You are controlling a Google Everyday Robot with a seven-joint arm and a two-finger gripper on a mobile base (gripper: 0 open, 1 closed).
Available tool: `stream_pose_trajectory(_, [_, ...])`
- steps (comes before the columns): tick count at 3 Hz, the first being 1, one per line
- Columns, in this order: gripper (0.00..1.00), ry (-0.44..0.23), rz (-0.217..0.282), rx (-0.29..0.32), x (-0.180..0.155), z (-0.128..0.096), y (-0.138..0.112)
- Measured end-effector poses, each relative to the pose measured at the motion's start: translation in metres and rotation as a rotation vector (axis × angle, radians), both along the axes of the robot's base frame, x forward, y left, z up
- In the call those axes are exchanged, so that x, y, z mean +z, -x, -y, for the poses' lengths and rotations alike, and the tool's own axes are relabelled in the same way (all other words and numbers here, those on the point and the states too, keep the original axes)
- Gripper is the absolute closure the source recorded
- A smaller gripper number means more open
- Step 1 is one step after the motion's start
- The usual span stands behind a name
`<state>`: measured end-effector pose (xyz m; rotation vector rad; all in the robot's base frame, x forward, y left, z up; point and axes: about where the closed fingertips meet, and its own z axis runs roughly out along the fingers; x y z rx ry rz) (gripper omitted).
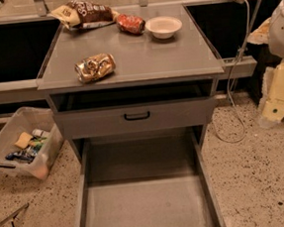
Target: Place orange can into middle drawer
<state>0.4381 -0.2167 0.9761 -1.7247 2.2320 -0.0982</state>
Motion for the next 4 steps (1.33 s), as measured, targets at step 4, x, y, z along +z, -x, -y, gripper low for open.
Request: stream_pose_trajectory(4, [0.00,-0.088,0.095,0.206,-0.017,-0.083,-0.131])
